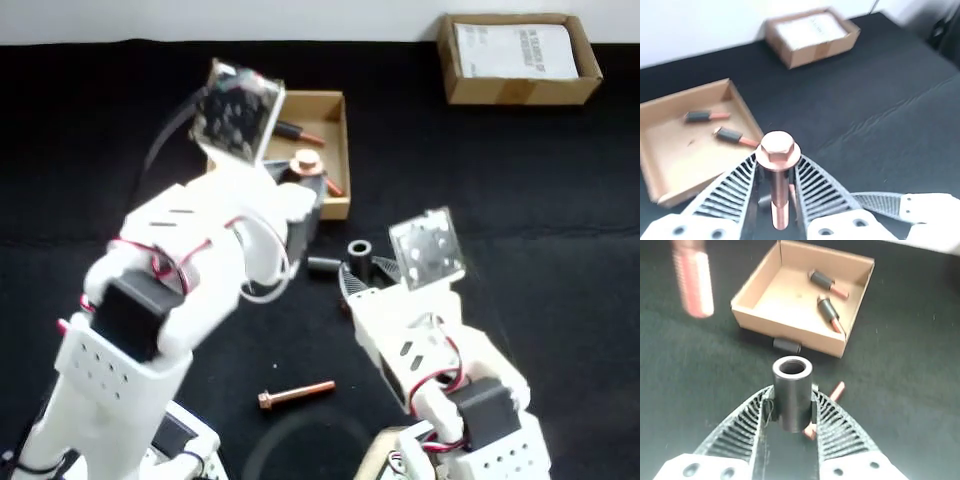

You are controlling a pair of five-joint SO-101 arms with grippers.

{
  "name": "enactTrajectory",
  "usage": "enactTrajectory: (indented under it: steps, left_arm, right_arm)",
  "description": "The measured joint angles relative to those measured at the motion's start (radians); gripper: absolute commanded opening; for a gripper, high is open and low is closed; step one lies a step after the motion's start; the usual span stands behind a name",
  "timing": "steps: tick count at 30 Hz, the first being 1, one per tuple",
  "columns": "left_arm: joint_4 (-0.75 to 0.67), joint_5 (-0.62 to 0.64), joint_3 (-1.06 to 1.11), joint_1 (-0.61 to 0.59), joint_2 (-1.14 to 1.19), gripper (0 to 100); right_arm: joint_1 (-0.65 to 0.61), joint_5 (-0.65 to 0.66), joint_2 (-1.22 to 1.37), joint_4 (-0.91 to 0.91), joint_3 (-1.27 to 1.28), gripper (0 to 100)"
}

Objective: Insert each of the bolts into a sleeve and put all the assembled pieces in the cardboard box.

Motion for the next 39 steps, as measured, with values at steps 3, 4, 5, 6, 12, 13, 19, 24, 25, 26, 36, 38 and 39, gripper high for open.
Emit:
enactTrajectory:
  steps: [3,4,5,6,12,13,19,24,25,26,36,38,39]
  left_arm:
    - [-0.126,0.000,0.115,0.031,-0.066,1]
    - [-0.150,0.000,0.137,0.038,-0.077,1]
    - [-0.167,0.000,0.152,0.046,-0.084,1]
    - [-0.175,0.000,0.158,0.051,-0.087,1]
    - [-0.193,0.089,0.167,0.084,-0.092,1]
    - [-0.193,0.114,0.169,0.084,-0.092,1]
    - [-0.213,0.157,0.187,0.083,-0.043,1]
    - [-0.288,0.161,0.189,0.084,0.012,1]
    - [-0.302,0.163,0.189,0.083,0.023,1]
    - [-0.307,0.163,0.189,0.083,0.028,1]
    - [-0.259,0.163,0.226,0.084,0.035,1]
    - [-0.253,0.163,0.253,0.086,0.037,1]
    - [-0.253,0.164,0.267,0.086,0.035,1]
  right_arm:
    - [0.000,0.000,-0.083,-0.080,0.115,0.9]
    - [0.000,0.000,-0.104,-0.098,0.143,0.9]
    - [0.000,0.000,-0.123,-0.117,0.164,0.9]
    - [0.000,0.000,-0.138,-0.130,0.184,0.9]
    - [0.000,0.000,-0.157,-0.178,0.213,0.9]
    - [0.000,0.000,-0.157,-0.181,0.213,0.9]
    - [0.000,0.000,-0.157,-0.183,0.213,0.9]
    - [0.000,0.000,-0.157,-0.183,0.213,0.9]
    - [0.000,0.000,-0.157,-0.183,0.213,0.9]
    - [0.000,0.000,-0.157,-0.183,0.213,0.9]
    - [0.000,0.002,-0.158,-0.183,0.213,0.9]
    - [-0.002,0.002,-0.158,-0.183,0.213,0.9]
    - [-0.002,0.002,-0.158,-0.183,0.213,0.9]
